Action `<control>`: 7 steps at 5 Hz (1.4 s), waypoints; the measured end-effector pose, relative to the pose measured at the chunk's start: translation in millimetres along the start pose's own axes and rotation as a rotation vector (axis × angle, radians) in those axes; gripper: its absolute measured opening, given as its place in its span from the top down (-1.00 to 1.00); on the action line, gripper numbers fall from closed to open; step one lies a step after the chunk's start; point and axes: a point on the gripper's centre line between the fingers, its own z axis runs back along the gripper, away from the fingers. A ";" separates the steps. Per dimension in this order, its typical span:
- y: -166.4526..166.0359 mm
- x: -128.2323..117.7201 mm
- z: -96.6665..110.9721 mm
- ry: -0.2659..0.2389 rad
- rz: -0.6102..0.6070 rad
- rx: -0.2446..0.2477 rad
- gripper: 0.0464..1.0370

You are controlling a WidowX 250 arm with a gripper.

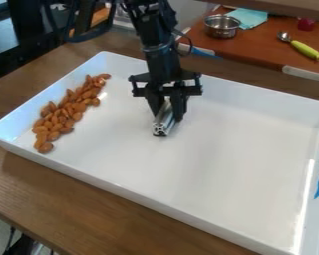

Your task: Sweep into pile

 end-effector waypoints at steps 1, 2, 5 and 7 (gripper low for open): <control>4.3 2.3 -1.0 -0.001 -0.009 0.006 0.33; 11.2 4.3 0.4 -0.008 -0.020 0.010 0.33; 41.0 9.4 4.9 -0.038 0.002 0.040 0.33; 64.5 16.2 10.3 -0.061 0.148 0.089 0.33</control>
